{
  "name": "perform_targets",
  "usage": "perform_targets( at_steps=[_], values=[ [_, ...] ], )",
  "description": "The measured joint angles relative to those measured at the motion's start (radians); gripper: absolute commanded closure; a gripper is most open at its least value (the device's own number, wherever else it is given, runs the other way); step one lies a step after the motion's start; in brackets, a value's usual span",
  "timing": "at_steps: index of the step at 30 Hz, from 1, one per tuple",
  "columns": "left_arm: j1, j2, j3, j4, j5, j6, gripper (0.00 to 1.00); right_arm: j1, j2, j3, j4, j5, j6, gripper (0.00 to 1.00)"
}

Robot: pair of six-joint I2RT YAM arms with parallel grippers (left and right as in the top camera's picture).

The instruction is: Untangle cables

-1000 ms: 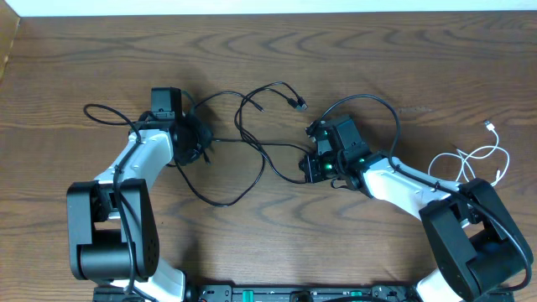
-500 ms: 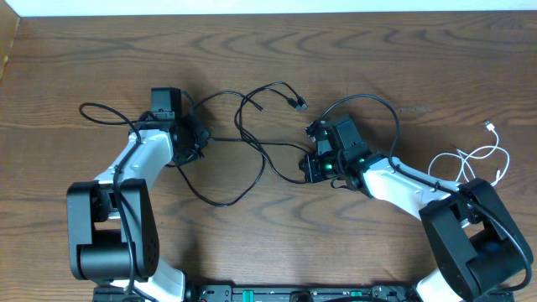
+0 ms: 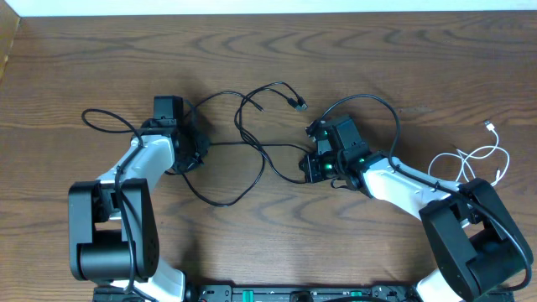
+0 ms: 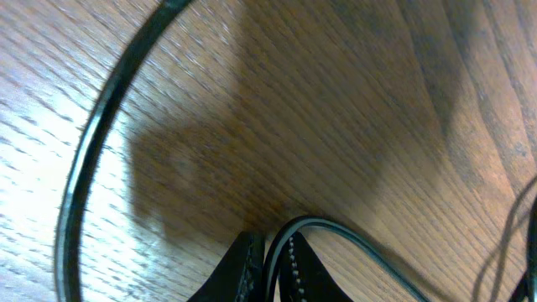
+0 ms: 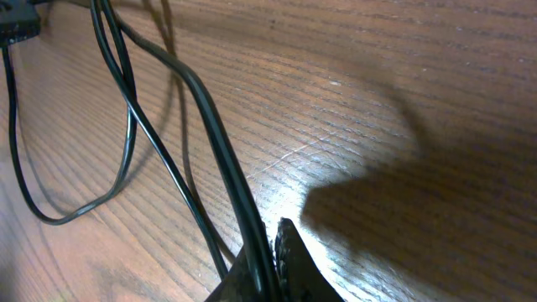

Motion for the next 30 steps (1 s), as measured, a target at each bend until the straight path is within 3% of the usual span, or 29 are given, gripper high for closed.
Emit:
perform_targets(
  at_steps=[30],
  values=[
    [-0.003,-0.003,-0.002,0.008,-0.069,0.0,0.89,0.0,0.0,0.0,0.0,0.005,-0.008,0.99]
  ],
)
